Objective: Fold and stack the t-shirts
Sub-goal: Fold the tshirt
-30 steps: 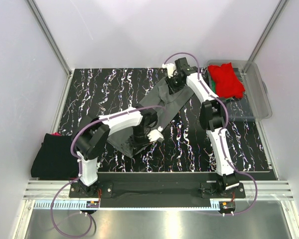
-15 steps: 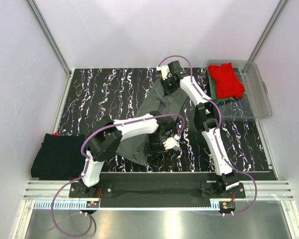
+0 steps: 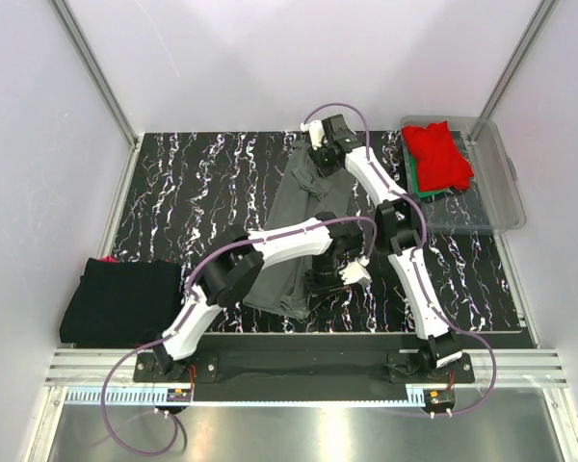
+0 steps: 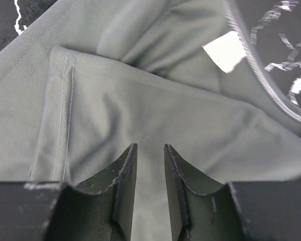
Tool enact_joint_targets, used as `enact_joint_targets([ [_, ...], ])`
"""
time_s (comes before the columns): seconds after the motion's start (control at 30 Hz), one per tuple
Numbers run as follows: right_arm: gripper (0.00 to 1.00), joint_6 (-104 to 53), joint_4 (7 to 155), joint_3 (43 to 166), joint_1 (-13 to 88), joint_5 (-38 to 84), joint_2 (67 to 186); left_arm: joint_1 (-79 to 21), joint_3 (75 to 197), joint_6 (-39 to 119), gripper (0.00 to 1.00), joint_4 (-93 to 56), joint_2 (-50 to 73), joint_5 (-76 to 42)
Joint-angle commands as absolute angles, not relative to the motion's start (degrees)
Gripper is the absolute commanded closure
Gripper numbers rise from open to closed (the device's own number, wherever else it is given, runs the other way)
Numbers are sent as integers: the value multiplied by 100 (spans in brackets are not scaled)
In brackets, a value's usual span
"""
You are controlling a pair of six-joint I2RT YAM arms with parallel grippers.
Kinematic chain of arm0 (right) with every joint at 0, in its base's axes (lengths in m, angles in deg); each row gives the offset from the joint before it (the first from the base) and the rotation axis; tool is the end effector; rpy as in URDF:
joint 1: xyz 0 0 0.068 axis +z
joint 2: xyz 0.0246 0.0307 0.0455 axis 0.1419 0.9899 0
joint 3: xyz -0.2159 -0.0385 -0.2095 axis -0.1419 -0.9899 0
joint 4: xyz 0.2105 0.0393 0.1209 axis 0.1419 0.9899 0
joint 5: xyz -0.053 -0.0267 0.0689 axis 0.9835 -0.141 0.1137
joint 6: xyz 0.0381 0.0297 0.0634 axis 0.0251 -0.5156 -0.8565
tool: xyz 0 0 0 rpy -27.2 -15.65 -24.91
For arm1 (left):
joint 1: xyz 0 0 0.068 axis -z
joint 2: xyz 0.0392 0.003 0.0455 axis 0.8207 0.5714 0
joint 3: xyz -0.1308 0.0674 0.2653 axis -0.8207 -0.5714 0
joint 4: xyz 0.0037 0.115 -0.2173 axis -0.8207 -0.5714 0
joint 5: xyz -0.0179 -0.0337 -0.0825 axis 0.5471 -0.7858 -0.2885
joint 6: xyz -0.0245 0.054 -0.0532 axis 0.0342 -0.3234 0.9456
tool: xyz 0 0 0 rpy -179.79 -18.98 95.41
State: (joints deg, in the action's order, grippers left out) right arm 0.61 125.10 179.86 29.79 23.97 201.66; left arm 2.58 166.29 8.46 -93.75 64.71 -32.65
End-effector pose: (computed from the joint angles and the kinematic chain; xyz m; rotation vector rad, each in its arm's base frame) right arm 0.5686 0.2338 0.1588 -0.9046 2.2753 0.1559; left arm 0.1978 -0.3652 0.1625 -1.7268 -2.2314 0.4859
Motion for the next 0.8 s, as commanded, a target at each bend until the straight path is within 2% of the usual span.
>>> enact_joint_targets([
  [0.0,64,-24,12350,17720,3022,2439,19125,259,17001,935,94,-9259,6513,-3362],
  [0.4,65,-59,12315,16084,2697,2228,18588,250,17071,856,94,-9118,6601,-3477],
  [0.77,65,-77,12315,16337,2627,2219,19115,259,17439,742,92,-8995,6873,-3776],
])
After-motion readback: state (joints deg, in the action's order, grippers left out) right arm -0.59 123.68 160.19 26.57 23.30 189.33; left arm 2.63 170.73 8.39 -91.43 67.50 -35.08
